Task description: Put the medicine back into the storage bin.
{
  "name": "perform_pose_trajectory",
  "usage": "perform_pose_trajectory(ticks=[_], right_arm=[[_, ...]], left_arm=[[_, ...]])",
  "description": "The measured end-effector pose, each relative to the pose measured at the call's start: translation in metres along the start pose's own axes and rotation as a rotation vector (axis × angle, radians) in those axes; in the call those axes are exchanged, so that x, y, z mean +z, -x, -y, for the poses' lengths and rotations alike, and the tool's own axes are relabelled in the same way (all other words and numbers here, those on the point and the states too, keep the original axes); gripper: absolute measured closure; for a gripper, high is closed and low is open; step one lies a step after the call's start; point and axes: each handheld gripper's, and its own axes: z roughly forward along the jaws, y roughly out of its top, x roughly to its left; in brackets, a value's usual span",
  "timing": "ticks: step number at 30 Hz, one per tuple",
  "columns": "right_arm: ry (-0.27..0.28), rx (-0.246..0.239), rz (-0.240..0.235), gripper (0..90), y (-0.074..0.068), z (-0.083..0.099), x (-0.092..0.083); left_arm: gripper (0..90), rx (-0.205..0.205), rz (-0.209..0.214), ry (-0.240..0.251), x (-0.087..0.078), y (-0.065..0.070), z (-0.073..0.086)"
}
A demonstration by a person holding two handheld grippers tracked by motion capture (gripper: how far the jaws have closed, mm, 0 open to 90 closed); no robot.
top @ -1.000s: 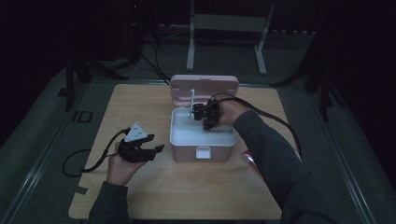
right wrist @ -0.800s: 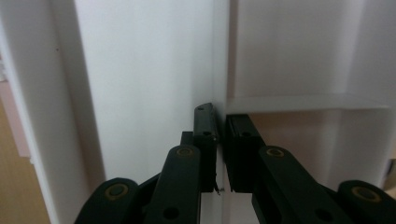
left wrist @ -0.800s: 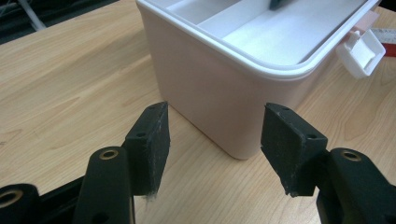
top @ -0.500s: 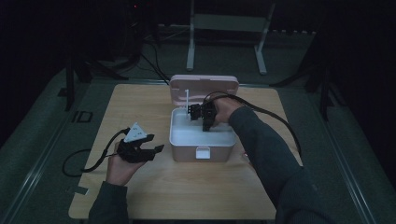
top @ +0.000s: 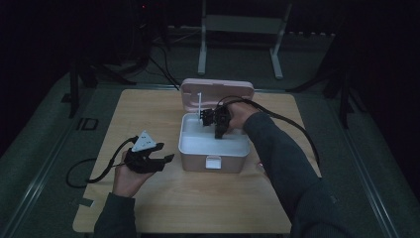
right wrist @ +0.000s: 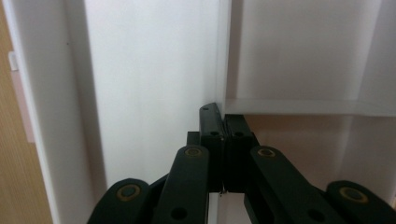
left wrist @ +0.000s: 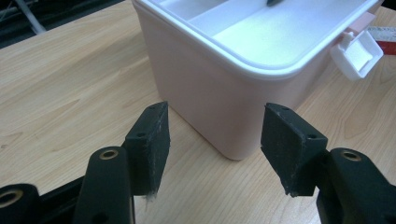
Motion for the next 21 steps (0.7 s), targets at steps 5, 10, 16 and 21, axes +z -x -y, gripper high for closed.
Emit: perform_pose_trajectory(ticks=[5,10,16,21], right_arm=[[0.032,0.0,0.003,89.7,0.001,0.003,-0.007],[0.088,0.004,0.008,89.8,0.0,0.01,-0.022],[0.126,0.002,0.026,89.8,-0.008,0.025,-0.039],[0.152,-0.016,0.022,89.8,-0.023,0.04,-0.045]], left_arm=[[42.2,0.001,0.001,0.003,0.0,0.0,0.0],[42.2,0.001,0.001,0.005,0.0,0.0,0.0],[42.2,0.004,-0.001,0.005,-0.001,0.0,0.0],[42.3,0.005,-0.002,0.003,0.0,0.0,0.001]])
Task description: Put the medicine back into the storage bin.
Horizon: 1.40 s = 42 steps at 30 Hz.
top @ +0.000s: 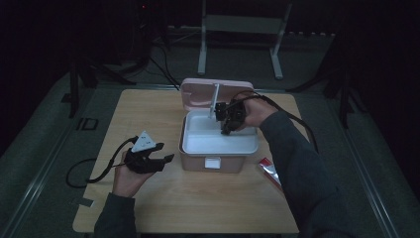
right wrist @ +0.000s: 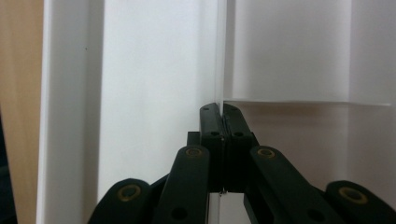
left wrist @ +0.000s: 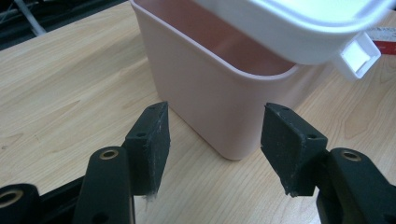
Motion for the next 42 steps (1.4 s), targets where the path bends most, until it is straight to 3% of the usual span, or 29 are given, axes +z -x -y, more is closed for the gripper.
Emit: perform_pose_trajectory(ticks=[5,16,23,29,34,38,42], right_arm=[[0.011,-0.005,0.007,89.7,-0.009,0.016,-0.003],[0.015,0.096,0.014,89.8,-0.021,0.103,-0.022],[0.026,0.197,0.026,89.8,-0.019,0.157,-0.042],[0.036,0.311,0.028,89.9,-0.01,0.196,-0.05],[0.029,0.406,0.032,89.9,0.001,0.223,-0.041],[0.009,0.454,0.07,89.9,0.007,0.235,-0.022],[-0.011,0.502,0.041,89.9,0.013,0.241,0.006]], left_arm=[[42.3,-0.003,-0.001,0.003,0.0,0.0,0.0],[42.3,-0.002,0.0,-0.001,0.001,0.0,0.0],[42.3,-0.003,0.004,-0.005,0.004,0.001,0.0],[42.4,0.0,0.006,-0.011,0.005,0.002,0.0],[42.5,0.0,0.007,-0.011,0.005,0.002,0.001],[42.5,0.0,0.01,-0.015,0.007,0.003,0.001],[42.7,0.006,0.009,-0.015,0.007,0.003,0.001]])
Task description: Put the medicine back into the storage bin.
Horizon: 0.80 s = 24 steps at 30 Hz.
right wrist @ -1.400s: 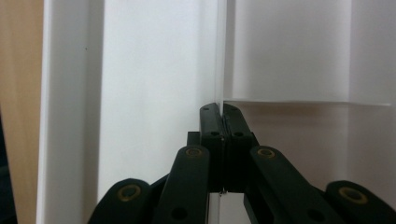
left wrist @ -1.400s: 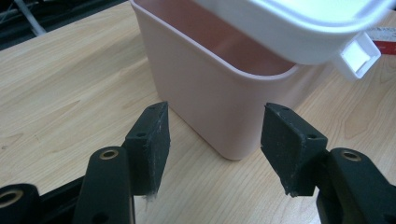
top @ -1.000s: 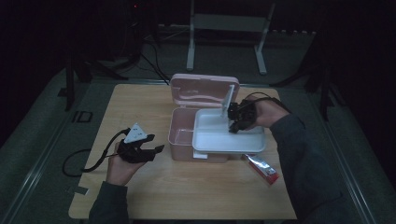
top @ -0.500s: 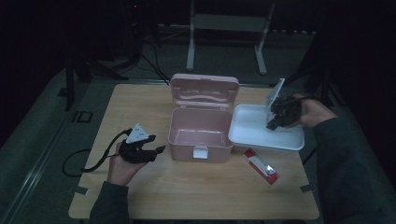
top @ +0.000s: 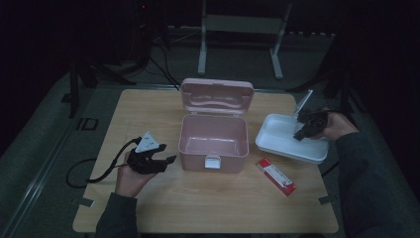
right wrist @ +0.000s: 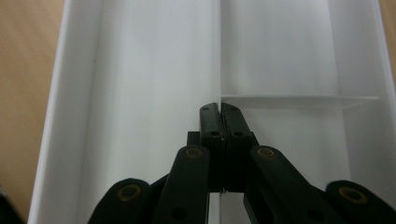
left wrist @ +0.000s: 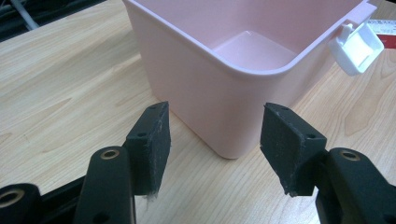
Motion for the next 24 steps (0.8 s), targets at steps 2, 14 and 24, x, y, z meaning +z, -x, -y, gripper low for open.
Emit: perform_pose_trajectory(ticks=[2,14,24], right_arm=[[-0.01,0.04,0.008,89.9,0.007,0.001,0.016],[-0.092,0.149,0.04,89.4,0.012,-0.008,0.078],[-0.13,0.144,0.024,86.1,0.01,-0.009,0.089]], left_arm=[[42.7,-0.001,-0.001,0.002,-0.001,0.0,0.0],[42.7,0.002,0.003,-0.002,0.001,0.0,0.001],[42.7,0.001,0.0,0.0,0.0,-0.001,0.001]])
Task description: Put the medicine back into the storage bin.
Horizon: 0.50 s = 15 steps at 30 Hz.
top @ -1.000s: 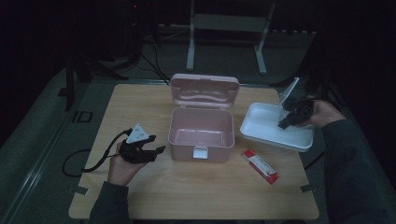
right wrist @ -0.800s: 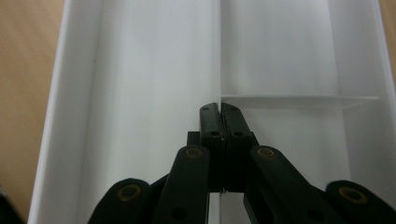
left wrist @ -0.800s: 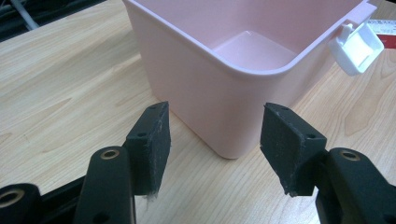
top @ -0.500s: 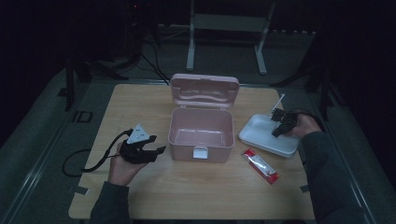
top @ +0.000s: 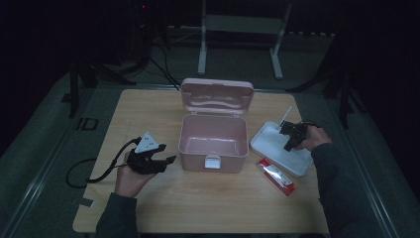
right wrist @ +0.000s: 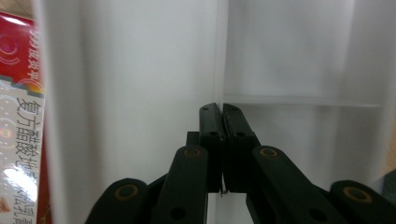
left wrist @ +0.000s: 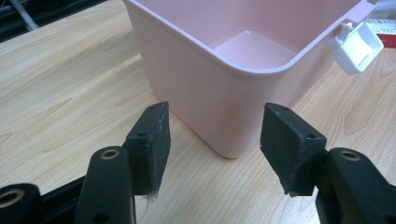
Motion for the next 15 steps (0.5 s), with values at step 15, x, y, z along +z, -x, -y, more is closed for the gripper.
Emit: perform_pose_trajectory(ticks=[15], right_arm=[[0.129,0.031,0.012,56.8,-0.028,0.013,-0.022]], left_arm=[[42.8,-0.001,-0.015,0.011,-0.001,-0.001,0.003]])
